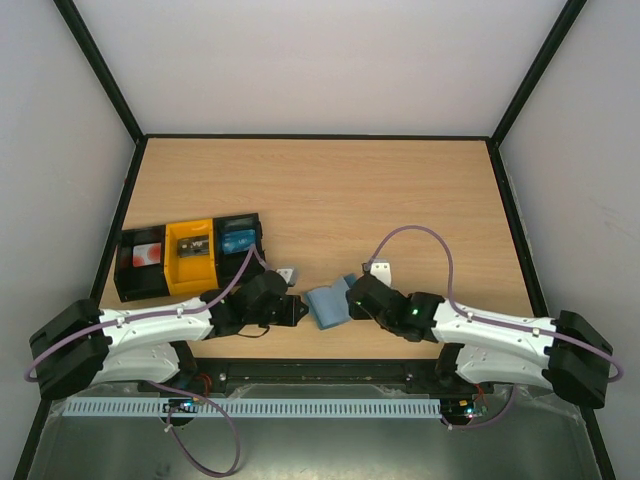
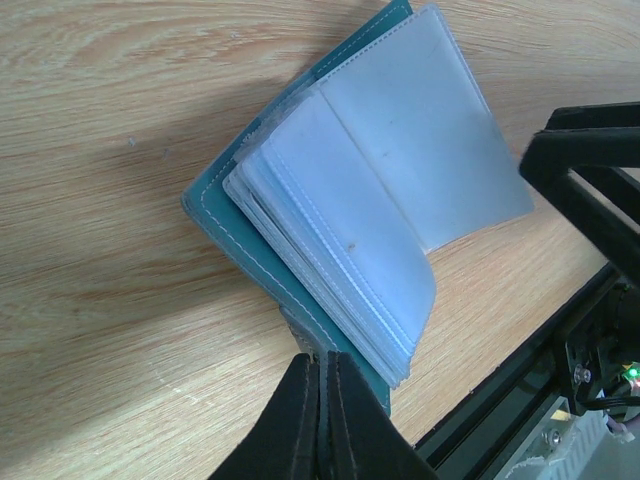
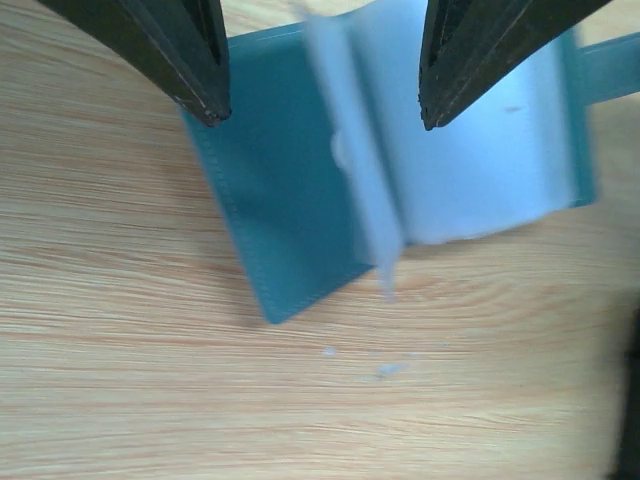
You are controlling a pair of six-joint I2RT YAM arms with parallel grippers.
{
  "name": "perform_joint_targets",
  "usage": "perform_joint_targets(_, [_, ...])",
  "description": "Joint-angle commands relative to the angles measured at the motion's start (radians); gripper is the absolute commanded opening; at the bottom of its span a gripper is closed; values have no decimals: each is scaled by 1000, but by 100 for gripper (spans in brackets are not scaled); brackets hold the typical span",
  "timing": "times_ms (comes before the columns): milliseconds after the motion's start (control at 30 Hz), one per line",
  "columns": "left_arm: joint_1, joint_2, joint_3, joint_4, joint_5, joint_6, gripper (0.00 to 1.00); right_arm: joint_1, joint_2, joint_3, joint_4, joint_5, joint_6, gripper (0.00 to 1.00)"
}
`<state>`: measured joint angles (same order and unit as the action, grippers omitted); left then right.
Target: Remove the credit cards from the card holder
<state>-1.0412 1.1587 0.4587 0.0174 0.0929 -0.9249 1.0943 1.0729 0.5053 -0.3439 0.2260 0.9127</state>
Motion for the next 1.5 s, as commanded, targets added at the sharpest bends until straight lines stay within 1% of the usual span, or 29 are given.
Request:
perform_joint_targets(0, [7,-18,15,18,11,17,3,1,-67,30,60,-119,-13,48])
perform_joint_targets(133, [6,-16,16,20,12,17,3,3,-72,5,198,-265,-48,47])
perform_joint_targets(200, [6,-15,16,20,11,16,3,10,-41,2,244,-294,-54,47])
perform_joint_targets(333, [6,-14,17,19,14,15,3,21,31,9,274,-297,-68,50])
perform_joint_targets(433, [6,-15,18,12,12,15,3,22,85,15,276,-274,-93,55])
perform_joint_targets(533, [6,-15,18,-1,9,14,3,21,138,20,273,-248,-113,58])
perform_joint_targets(633, [6,-11,20,-9,7,13,3,22,179,16,289,-252,-123,61])
perform_joint_targets(867, [6,-13,20,-8,3,9,3,21,240,-7,325,-272,-143,65])
perform_joint_targets(967, [6,-10,21,-16,-6,10,3,21,243,-25,322,-237,-144,65])
perform_joint_targets(1000, [8,-8,21,-20,-9,9,3,21,242,-28,318,-224,-145,63])
perform_joint_targets(1033, [8,-7,20,-23,-11,9,3,21,244,-32,316,-214,-147,61])
perform_joint_targets(1100, [7,-2,22,-27,-16,10,3,21,251,-34,317,-208,-154,53])
perform_joint_targets(1167, [8,0,26,-32,-18,11,3,21,265,-37,316,-210,-152,49])
perform_joint_targets(1233, [9,2,31,-39,-16,12,3,21,283,-37,312,-212,-148,50])
perform_joint_targets(1333, [9,0,37,-55,-18,17,3,21,291,-37,276,-152,-127,53])
perform_joint_targets(1467, [8,-12,33,-83,-41,21,3,21,277,-40,227,-81,-114,51])
